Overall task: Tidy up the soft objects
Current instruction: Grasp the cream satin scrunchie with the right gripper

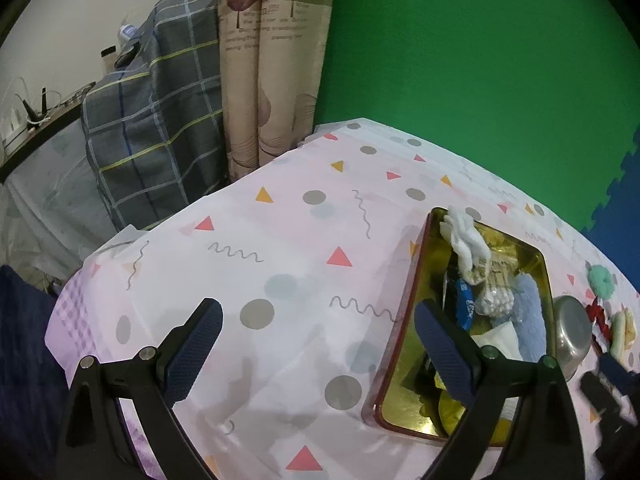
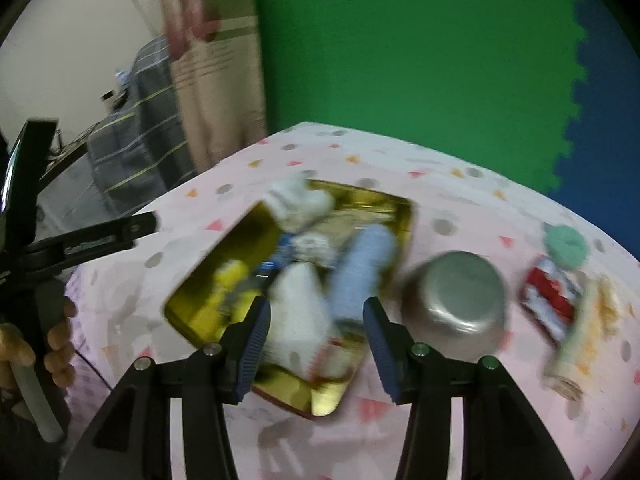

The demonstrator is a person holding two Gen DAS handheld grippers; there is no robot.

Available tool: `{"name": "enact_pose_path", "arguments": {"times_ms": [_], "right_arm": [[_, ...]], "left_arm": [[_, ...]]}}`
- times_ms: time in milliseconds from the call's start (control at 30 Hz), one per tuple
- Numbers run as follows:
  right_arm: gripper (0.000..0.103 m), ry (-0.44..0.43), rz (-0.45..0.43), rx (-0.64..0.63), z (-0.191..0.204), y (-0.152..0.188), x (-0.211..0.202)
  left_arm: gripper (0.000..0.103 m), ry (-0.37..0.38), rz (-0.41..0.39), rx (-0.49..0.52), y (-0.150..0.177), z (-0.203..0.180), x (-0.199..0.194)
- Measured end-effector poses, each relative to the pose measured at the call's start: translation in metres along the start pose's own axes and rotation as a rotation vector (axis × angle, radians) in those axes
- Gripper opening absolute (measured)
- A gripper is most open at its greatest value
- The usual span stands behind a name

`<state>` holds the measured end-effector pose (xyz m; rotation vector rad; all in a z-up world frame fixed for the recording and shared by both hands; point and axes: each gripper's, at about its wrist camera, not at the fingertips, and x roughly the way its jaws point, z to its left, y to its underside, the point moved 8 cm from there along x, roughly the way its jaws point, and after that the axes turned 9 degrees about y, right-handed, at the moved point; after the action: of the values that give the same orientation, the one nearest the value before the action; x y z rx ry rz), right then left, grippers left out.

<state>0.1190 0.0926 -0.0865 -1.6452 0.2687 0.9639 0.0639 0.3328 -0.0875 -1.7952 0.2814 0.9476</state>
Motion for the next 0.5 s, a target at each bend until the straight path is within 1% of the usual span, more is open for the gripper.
{"name": "enact_pose_path", "arguments": {"times_ms": [100, 300, 433, 500], "right_arm": [[0.049, 0.054, -0.001, 0.057, -0.043, 0.003, -0.005], [0.049, 0.219, -0.024, 0.179, -0.153, 0.01, -0.015], [0.049, 0.322, -0.013, 0.233, -0.218, 0.017, -0.01], [0.049, 0.348, -0.008, 0.249, -0.24, 0.019, -0.006]], "left_arm": [[0.095, 0.009, 0.001, 0.015, 0.001, -0.006, -0.001], [0.095, 0.03, 0.001, 0.068, 0.004, -0.025, -0.004], [0.096, 0.049, 0.002, 0.122, 0.009, -0.043, -0.005], [0.095, 0.052, 0.004, 0.157, 0.012, -0.053, -0.005]]}}
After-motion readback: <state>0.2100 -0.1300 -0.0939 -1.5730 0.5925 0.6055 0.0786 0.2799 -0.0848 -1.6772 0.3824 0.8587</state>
